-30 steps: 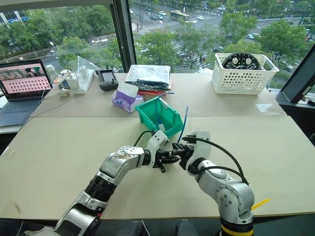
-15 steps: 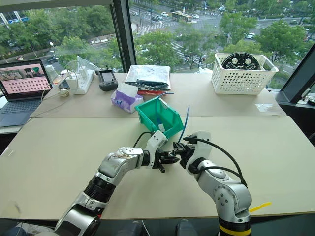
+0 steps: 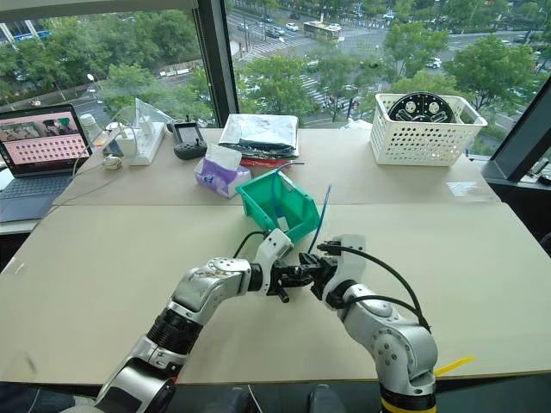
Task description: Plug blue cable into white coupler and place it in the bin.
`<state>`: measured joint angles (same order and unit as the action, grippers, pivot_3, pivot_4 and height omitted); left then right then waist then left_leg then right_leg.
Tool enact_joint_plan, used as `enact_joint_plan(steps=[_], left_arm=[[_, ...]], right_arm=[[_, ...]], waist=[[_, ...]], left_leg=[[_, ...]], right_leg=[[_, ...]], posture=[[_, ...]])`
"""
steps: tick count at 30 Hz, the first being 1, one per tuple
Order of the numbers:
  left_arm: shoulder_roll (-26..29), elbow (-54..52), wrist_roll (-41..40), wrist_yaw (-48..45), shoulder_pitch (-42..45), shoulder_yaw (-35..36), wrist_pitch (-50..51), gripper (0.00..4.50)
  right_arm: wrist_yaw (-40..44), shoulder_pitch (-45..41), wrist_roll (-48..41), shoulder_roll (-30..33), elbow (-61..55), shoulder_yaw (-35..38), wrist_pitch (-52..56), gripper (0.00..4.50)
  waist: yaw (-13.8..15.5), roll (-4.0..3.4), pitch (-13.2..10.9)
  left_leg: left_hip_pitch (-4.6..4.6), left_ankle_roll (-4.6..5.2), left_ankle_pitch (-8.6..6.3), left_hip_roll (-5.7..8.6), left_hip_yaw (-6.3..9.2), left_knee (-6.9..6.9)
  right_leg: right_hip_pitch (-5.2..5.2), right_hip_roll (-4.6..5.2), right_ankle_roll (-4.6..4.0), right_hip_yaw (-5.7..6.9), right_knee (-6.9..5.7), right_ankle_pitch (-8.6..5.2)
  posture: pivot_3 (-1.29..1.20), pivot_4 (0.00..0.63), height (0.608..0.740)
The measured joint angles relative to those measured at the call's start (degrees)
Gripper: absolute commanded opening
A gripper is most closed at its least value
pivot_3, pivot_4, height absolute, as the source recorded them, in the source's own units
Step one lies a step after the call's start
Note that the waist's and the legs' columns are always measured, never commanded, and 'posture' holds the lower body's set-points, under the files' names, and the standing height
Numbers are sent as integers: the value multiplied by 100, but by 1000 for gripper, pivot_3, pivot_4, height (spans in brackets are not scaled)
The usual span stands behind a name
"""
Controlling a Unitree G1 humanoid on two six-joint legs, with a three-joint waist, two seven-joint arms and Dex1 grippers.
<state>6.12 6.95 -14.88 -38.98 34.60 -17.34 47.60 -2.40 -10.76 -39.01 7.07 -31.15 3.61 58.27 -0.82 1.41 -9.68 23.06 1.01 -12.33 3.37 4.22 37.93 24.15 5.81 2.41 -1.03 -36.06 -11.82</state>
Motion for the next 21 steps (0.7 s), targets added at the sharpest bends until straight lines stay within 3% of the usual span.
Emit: enact_joint_plan(steps=[11,13,17,21], left_arm=[[-4,0,-24,17,-11,0,0,703],[-6,0,-26,21,-14,0,0,703],[-86,-2,-101,26,-105,-8,57,703],[-117,-2,-124,43,-136,-9,152,703]], right_arm=[[102,-90,54,225,0,-93,127,0],[145,-133,96,404,-3,-204,191,0],[561,-199,413,1440,-198,-779,227,0],[742,-150,511,1542,-208,-814,225,0]], waist=[[0,-1,2],[0,-1,2],[36,-6,19],[48,-1,36]], left_leg=[[-1,0,0,0,0,0],[-1,0,0,0,0,0],[-9,0,0,3,2,0],[-28,0,-1,0,4,0]], right_leg=[[-2,0,1,0,0,-1],[-2,0,1,0,1,-1],[-20,2,20,6,13,-13],[-47,3,47,7,18,-30]], posture=[[0,150,727],[0,150,727],[0,150,727],[0,150,727]])
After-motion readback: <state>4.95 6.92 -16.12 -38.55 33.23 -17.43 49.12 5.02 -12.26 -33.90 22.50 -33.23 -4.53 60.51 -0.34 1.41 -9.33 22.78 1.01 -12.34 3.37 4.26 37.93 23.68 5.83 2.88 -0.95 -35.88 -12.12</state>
